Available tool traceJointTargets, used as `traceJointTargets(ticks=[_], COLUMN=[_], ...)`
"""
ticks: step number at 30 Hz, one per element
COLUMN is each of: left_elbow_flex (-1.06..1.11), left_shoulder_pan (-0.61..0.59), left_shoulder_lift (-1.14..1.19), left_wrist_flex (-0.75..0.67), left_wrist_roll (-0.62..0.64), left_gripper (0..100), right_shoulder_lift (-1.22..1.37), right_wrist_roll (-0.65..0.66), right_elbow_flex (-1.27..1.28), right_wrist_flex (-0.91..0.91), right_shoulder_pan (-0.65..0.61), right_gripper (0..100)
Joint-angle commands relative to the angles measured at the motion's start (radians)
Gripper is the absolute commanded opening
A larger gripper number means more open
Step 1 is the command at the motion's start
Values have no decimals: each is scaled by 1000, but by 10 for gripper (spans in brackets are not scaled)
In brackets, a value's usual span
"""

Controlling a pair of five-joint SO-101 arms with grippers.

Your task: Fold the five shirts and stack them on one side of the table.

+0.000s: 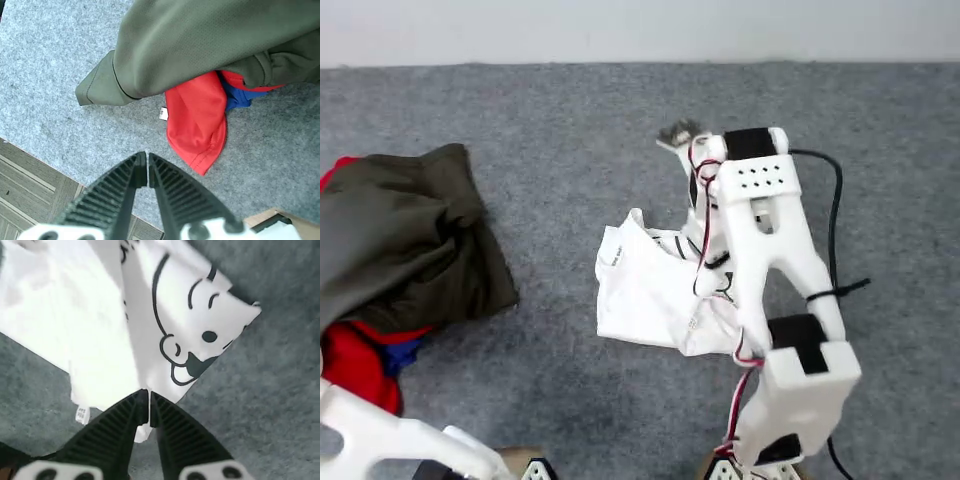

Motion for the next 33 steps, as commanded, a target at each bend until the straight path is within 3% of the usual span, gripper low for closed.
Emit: traceJointTargets(ticks=[1,6,12,15,18,28,33], left_elbow_flex=[-31,-31,-31,-33,-33,-33,-33], left_shoulder_pan=[0,0,3,3,2,8,8], left_shoulder_lift=[-6,-6,-6,-6,-6,-6,-6], left_wrist_flex=[6,8,8,6,6,3,3], left_wrist_roll=[0,0,0,0,0,0,0], left_gripper=[14,14,14,14,14,14,14], right_shoulder_lift=[64,185,205,194,134,13,62], right_wrist_roll=[11,-37,-123,-121,-117,-115,-54], right_elbow_flex=[0,-8,-133,-164,-164,-144,-18], right_wrist_flex=[41,41,45,47,45,44,44], right_shoulder_pan=[-13,-185,-513,-596,-598,-358,-394], right_gripper=[10,10,10,10,10,10,10])
